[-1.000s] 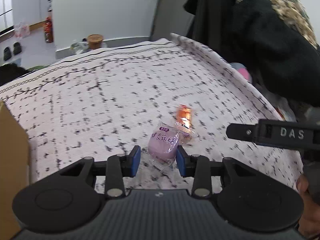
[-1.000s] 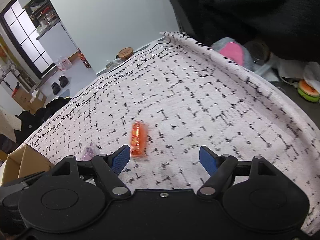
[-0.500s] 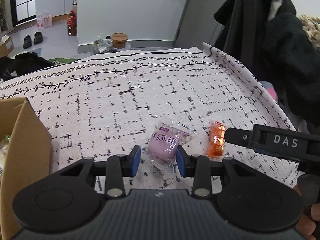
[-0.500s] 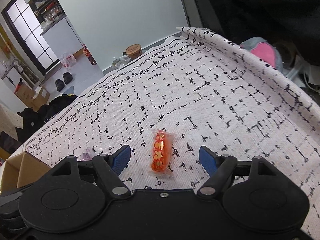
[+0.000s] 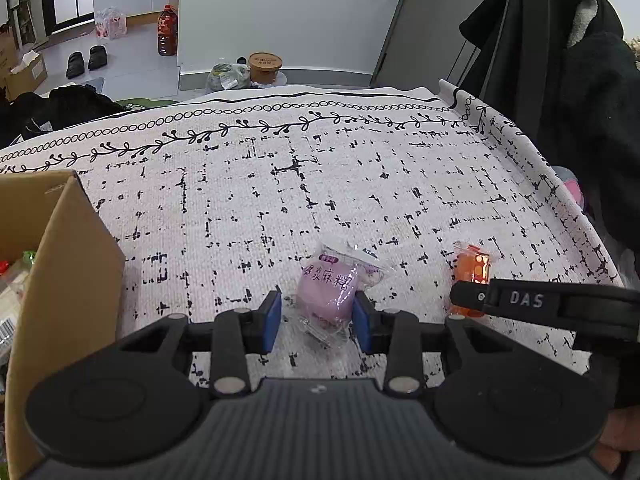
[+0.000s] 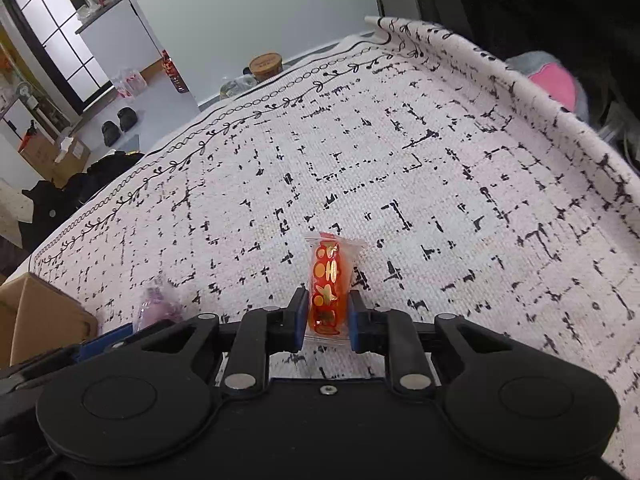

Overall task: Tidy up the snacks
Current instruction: 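Carry the pink packet and orange candy over the box with both tools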

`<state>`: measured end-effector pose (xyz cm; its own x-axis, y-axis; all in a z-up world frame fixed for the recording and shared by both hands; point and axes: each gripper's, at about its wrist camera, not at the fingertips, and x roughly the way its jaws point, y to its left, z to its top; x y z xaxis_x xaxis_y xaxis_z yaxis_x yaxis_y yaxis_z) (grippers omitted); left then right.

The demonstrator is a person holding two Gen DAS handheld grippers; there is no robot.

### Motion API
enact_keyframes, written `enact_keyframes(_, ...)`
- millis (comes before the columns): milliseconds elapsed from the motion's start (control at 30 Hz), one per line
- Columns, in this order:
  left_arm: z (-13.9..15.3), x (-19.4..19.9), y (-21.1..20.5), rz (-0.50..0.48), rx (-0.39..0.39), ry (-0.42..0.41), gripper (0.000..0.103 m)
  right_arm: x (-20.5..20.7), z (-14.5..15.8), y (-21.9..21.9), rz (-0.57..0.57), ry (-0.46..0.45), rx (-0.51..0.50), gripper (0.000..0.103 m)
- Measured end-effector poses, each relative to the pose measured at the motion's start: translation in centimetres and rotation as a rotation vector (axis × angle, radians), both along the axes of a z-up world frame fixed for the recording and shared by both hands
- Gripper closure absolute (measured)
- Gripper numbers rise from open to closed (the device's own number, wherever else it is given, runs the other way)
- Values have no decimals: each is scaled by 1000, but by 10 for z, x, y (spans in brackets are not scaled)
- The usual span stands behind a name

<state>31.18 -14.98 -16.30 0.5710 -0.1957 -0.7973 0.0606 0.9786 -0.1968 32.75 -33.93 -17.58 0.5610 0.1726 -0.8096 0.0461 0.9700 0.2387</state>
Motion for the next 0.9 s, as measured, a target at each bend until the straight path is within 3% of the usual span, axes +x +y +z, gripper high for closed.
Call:
enact_keyframes(267, 16, -12, 3, -3, -22, -27, 66, -22, 18, 0, -35, -19, 39, 83)
enact_keyframes(900, 73, -45, 42, 43, -52, -129, 66, -57, 77, 44, 20, -157, 77, 83)
